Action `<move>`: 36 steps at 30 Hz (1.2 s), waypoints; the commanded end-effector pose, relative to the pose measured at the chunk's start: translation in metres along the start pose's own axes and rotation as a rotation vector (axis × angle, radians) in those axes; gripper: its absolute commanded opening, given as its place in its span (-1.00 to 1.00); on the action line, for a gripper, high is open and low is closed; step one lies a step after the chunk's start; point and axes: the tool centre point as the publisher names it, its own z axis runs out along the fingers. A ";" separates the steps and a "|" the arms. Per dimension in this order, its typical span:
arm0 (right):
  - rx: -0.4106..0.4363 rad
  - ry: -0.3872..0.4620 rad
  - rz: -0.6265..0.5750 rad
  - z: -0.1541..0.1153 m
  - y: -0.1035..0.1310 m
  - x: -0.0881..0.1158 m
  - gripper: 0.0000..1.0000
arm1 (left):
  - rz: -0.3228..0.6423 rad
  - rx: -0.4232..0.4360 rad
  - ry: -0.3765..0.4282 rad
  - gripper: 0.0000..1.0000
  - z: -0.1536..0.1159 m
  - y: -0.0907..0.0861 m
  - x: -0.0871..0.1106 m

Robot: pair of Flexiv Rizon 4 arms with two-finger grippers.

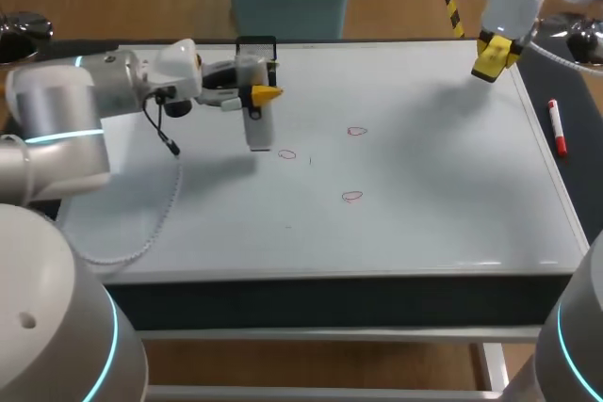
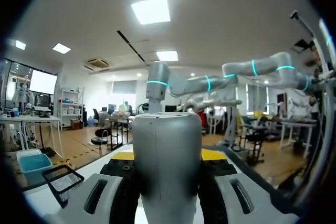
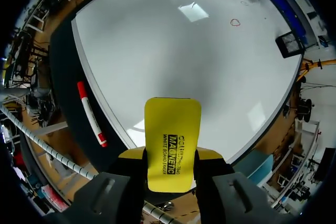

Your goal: Pick up the inspection probe, press it on each red-marked spot on the whiteboard one by one, put down the probe, pick up the eraser, and wipe off all the red marks.

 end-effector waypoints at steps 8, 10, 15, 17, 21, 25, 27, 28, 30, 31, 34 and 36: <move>0.000 0.003 -0.002 -0.002 -0.001 0.001 -1.00 | -0.004 0.015 0.035 -1.00 0.013 0.014 -0.005; 0.000 0.003 -0.002 -0.002 -0.001 0.001 -1.00 | 0.000 0.018 0.041 -1.00 0.015 0.016 -0.005; 0.000 0.003 -0.002 -0.002 -0.001 0.001 -1.00 | 0.002 0.019 0.058 -1.00 0.025 0.024 -0.008; 0.000 0.003 -0.002 -0.002 -0.001 0.001 -1.00 | 0.002 0.018 0.063 -1.00 0.029 0.026 -0.009; 0.000 0.003 -0.002 -0.002 -0.001 0.001 -1.00 | 0.002 0.016 0.075 -1.00 0.034 0.029 -0.009; 0.000 0.003 -0.002 -0.002 -0.001 0.001 -1.00 | 0.001 0.007 0.081 -1.00 0.036 0.033 -0.009; 0.000 0.003 -0.002 -0.002 -0.001 0.001 -1.00 | -0.004 0.011 0.080 -1.00 0.036 0.034 -0.010; 0.000 0.003 -0.002 -0.002 -0.001 0.001 -1.00 | -0.004 0.011 0.081 -1.00 0.037 0.035 -0.010; 0.000 0.003 -0.002 -0.002 -0.001 0.001 -1.00 | -0.004 0.011 0.085 -1.00 0.038 0.035 -0.009; 0.000 0.003 -0.002 -0.002 -0.001 0.001 -1.00 | -0.003 0.011 0.086 -1.00 0.038 0.036 -0.009; 0.000 0.003 -0.002 -0.002 -0.001 0.001 -1.00 | 0.008 0.022 0.095 -1.00 0.039 0.037 -0.009; 0.000 0.003 -0.002 -0.002 -0.001 0.001 -1.00 | 0.020 0.023 0.100 -1.00 0.039 0.037 -0.007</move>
